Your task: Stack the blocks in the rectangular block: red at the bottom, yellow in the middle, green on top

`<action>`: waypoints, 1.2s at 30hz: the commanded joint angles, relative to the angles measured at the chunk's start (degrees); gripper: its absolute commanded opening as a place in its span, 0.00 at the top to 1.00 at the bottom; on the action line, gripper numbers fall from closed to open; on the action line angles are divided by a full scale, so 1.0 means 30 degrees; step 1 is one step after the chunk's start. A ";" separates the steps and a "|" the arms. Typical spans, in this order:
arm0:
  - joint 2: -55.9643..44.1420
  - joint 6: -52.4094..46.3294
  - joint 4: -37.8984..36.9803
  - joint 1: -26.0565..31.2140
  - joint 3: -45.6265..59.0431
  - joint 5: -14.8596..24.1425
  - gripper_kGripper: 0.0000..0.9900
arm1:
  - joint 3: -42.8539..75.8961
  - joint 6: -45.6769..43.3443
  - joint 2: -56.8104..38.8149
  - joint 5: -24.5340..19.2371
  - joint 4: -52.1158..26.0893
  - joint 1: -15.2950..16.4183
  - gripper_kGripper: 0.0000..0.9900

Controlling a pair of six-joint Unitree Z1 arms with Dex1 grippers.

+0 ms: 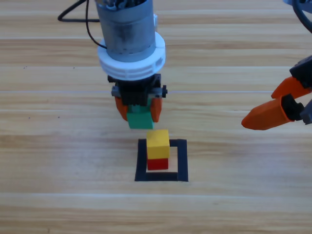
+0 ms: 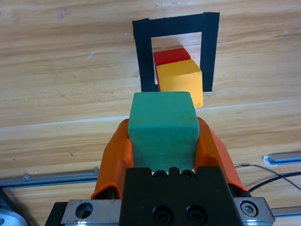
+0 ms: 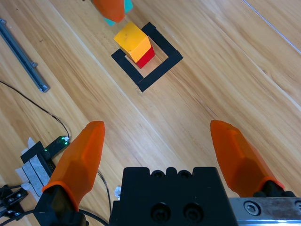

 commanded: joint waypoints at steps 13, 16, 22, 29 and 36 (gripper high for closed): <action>0.2133 -0.0714 0.0139 -0.0344 -0.1096 -0.0716 0.96 | -0.0227 0.0111 0.1226 -0.0583 -0.0404 0.0464 0.00; 0.2280 -0.0773 0.0139 -0.0403 -0.1213 -0.0716 0.96 | -0.0227 0.0111 0.1226 -0.0583 -0.0404 0.0434 0.00; 0.2426 -0.0861 0.0139 -0.0549 -0.1359 -0.0657 0.96 | -0.0227 0.0111 0.1226 -0.0583 -0.0404 0.0434 0.00; 0.2544 -0.0831 0.0139 -0.0579 -0.1389 -0.0511 0.96 | -0.0227 0.0111 0.1196 -0.0583 -0.0404 0.0434 0.00; 0.2602 -0.0743 0.0139 -0.0637 -0.1359 -0.0452 0.96 | -0.0168 0.0111 0.1108 -0.0583 -0.0404 0.0464 0.00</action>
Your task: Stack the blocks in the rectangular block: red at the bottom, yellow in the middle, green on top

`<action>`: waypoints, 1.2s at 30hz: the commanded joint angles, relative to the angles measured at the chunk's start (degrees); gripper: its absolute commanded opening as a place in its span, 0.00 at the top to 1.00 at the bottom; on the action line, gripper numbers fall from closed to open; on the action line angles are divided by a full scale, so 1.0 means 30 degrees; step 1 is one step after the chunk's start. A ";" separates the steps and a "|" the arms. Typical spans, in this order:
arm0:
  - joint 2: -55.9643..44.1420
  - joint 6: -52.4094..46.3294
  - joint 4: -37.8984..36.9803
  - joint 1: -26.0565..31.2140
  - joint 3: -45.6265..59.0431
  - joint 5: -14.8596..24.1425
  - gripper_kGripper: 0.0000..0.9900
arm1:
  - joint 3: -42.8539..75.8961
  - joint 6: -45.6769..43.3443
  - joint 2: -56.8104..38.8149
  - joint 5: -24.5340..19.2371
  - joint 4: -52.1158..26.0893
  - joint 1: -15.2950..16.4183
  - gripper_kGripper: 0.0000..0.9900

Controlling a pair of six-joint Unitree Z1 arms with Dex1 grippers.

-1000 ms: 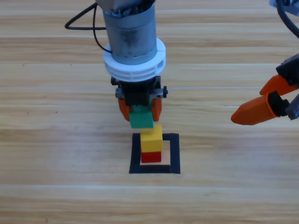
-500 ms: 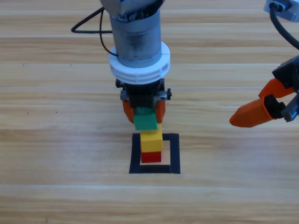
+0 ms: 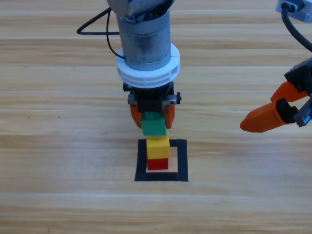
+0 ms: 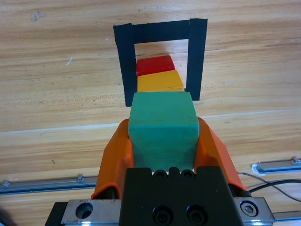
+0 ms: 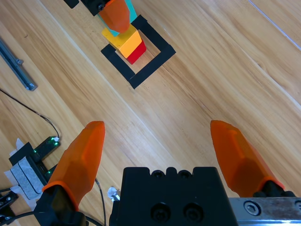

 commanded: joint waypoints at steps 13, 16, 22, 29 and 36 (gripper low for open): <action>0.1245 -0.0023 0.0139 -0.0755 0.0003 0.0461 0.96 | -0.0098 0.0111 0.0355 -0.0046 -0.0400 0.0462 0.00; 0.1245 -0.0023 0.0139 -0.0784 0.0003 0.0490 0.96 | -0.0068 0.0111 0.0297 -0.0046 -0.0400 0.0433 0.00; 0.1245 -0.0023 0.0139 -0.0843 -0.0026 0.0549 0.96 | -0.0010 0.0111 0.0179 -0.0046 -0.0400 0.0433 0.00; 0.1245 -0.0081 0.0139 -0.0931 0.0091 0.0549 0.96 | 0.0049 0.0111 0.0092 -0.0046 -0.0400 0.0433 0.00; 0.1333 -0.0081 0.0139 -0.0931 0.0150 0.0695 0.96 | 0.0137 0.0111 -0.0114 -0.0046 -0.0400 0.0433 0.00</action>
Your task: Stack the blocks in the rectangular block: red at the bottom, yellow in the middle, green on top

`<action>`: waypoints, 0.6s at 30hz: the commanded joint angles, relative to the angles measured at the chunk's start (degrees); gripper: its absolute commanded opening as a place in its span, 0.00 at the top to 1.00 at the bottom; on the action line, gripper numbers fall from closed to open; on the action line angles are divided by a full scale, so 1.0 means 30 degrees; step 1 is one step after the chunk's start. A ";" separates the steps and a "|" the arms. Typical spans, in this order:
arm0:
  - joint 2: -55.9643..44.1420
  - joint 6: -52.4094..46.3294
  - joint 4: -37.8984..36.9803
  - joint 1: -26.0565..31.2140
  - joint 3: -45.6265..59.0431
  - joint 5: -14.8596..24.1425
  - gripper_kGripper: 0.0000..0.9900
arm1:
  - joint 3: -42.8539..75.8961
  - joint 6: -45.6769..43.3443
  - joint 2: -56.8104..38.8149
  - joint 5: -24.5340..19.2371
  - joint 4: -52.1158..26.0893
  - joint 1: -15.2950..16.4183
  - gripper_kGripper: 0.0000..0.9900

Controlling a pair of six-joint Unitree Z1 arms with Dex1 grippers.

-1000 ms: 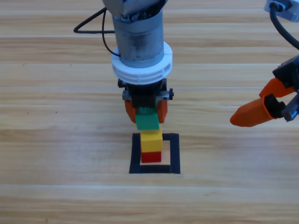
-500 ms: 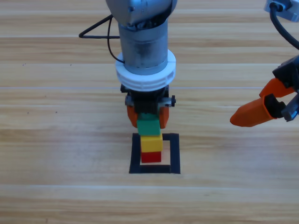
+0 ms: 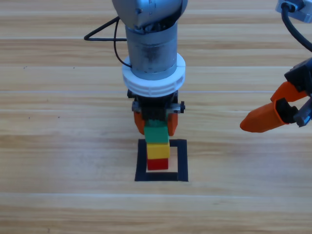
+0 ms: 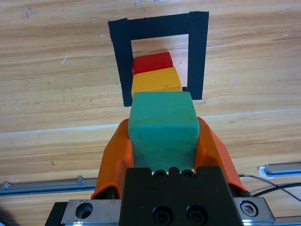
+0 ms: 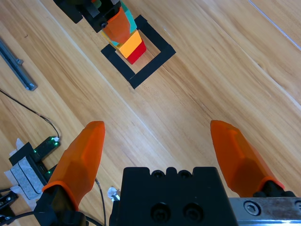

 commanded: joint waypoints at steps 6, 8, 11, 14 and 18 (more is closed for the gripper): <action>0.1021 -0.0054 0.0139 -0.0480 0.0179 0.0442 0.96 | 0.0195 0.0111 -0.0200 -0.0045 -0.0397 0.0433 0.00; 0.1108 -0.0054 0.0139 -0.0480 0.0179 0.0442 0.96 | 0.0195 0.0111 -0.0200 -0.0045 -0.0397 0.0433 0.00; 0.1108 -0.0054 0.0139 -0.0480 0.0121 0.0442 0.96 | 0.0195 0.0111 -0.0200 -0.0045 -0.0397 0.0433 0.00; 0.1138 -0.0083 0.0139 -0.0480 0.0121 0.0442 0.96 | 0.0165 0.0111 -0.0200 -0.0045 -0.0397 0.0433 0.00; 0.1108 -0.0112 0.0139 -0.0480 0.0150 0.0471 0.96 | 0.0165 0.0111 -0.0200 -0.0045 -0.0397 0.0433 0.00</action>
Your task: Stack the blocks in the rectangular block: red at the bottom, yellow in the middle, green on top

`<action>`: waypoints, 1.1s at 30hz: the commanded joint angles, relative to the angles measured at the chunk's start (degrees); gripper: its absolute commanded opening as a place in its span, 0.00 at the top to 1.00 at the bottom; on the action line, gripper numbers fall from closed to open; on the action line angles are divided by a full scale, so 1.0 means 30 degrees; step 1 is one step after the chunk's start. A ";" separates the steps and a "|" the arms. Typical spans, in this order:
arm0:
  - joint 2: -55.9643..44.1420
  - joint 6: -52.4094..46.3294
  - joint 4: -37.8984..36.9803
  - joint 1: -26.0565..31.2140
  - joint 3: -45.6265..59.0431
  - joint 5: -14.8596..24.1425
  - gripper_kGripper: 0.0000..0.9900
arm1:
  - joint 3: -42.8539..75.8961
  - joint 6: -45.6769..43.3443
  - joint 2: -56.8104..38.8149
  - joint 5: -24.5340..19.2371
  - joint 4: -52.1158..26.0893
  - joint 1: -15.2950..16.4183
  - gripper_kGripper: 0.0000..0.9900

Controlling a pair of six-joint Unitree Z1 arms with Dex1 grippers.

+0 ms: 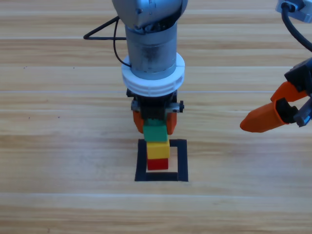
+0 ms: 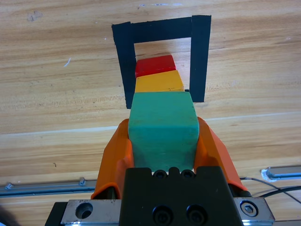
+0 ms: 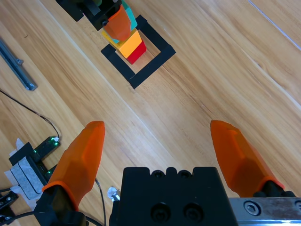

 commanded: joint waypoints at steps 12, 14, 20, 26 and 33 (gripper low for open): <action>0.1134 -0.0200 0.0138 -0.0595 0.0208 0.0244 0.96 | 0.0165 0.0111 -0.0196 -0.0045 -0.0396 0.0433 0.00; 0.1193 -0.0200 0.0138 -0.0595 0.0208 0.0244 0.96 | 0.0165 0.0111 -0.0196 -0.0045 -0.0396 0.0433 0.00; 0.1251 -0.0230 0.0138 -0.0625 0.0179 0.0303 0.96 | 0.0194 0.0111 -0.0196 -0.0045 -0.0396 0.0433 0.00; 0.1163 -0.0200 0.0109 -0.0654 0.0179 0.0420 0.50 | 0.0194 0.0111 -0.0196 -0.0045 -0.0396 0.0433 0.00; 0.0167 -0.0112 0.0109 -0.0625 0.0530 0.0625 0.00 | 0.0165 0.0111 -0.0196 -0.0045 -0.0396 0.0433 0.00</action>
